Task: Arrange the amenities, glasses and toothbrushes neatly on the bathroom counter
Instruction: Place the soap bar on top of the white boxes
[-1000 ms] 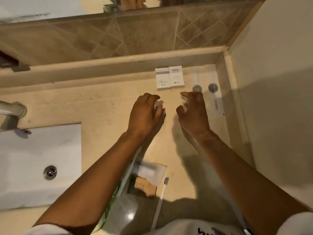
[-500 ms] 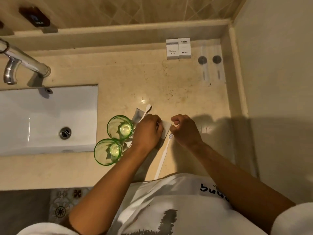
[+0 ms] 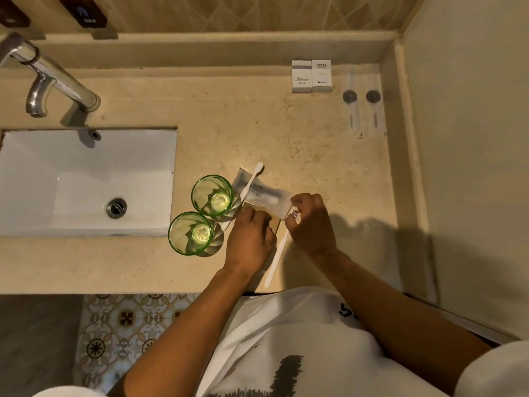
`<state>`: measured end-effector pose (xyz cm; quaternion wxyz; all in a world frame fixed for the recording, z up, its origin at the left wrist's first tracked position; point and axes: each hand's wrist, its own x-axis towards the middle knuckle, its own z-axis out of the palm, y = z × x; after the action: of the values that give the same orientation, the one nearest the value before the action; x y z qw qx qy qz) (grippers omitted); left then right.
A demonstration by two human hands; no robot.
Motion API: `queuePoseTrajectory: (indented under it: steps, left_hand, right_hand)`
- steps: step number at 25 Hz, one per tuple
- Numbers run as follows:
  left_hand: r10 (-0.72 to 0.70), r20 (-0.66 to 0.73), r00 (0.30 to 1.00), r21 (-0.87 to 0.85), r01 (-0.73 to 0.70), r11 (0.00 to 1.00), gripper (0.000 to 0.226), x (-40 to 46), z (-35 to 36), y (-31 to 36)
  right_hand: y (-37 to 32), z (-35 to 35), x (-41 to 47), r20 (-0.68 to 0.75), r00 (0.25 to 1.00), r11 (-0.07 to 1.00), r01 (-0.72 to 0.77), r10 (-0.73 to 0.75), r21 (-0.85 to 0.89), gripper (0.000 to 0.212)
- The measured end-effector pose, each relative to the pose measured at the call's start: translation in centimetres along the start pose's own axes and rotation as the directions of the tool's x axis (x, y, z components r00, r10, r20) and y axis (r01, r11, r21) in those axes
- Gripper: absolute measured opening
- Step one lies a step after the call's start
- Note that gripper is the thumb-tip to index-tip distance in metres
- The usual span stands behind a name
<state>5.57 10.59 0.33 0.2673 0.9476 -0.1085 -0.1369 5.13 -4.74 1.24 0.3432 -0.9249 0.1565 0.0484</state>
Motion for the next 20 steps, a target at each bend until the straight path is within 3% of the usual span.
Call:
queuePoseTrajectory:
  steps: [2, 3, 5, 8, 11, 16, 18, 19, 20]
  left_hand:
    - [-0.054, -0.047, 0.997, -0.021, 0.053, 0.998, 0.023, -0.9, 0.1, -0.5]
    - [-0.085, -0.076, 0.993, -0.029, 0.083, 0.996, 0.023, -1.2, 0.0, -0.8]
    - [-0.146, -0.121, 0.982, -0.041, 0.142, 0.989, 0.025, -1.9, -0.2, -1.2]
    - [-0.208, -0.143, 0.968, -0.081, 0.198, 0.977, 0.045, -2.3, -0.5, -1.5]
    - [-0.222, -0.101, 0.970, -0.125, 0.209, 0.970, 0.061, -2.3, -0.6, -1.4]
    - [-0.280, -0.026, 0.960, -0.172, 0.272, 0.947, 0.054, -2.7, -0.6, -1.0]
    - [-0.311, 0.017, 0.950, -0.215, 0.307, 0.927, 0.052, -3.0, -0.6, -1.1]
    - [-0.329, 0.040, 0.943, -0.244, 0.328, 0.913, 0.049, -3.1, -0.7, -1.2]
    - [-0.347, 0.057, 0.936, -0.270, 0.349, 0.897, 0.046, -3.1, -0.7, -1.4]
  right_hand:
    - [-0.5, 0.4, -1.4, 0.173, 0.983, 0.996, 0.075, -0.064, -0.056, 0.022]
    - [-0.4, 0.6, -1.5, 0.194, 0.976, 0.990, 0.116, -0.098, -0.084, 0.020]
    - [-1.0, 0.4, -1.9, 0.301, 0.951, 0.998, -0.062, 0.069, -0.034, 0.010]
    - [-0.7, 1.7, -2.1, 0.308, 0.932, 0.981, -0.172, 0.192, -0.090, 0.029]
    - [-1.3, 1.5, -2.2, 0.303, 0.930, 0.978, -0.202, 0.209, -0.057, 0.030]
    - [-0.5, 1.5, -2.0, 0.322, 0.919, 0.973, -0.229, 0.230, -0.040, 0.025]
    - [-0.5, 1.2, -2.4, 0.452, 0.857, 0.968, -0.239, 0.248, -0.078, 0.020]
    - [0.3, 1.5, -2.4, 0.408, 0.900, 0.988, -0.143, 0.155, -0.061, 0.022]
    - [0.1, 1.2, -2.4, 0.430, 0.891, 0.985, -0.170, 0.143, 0.024, 0.018]
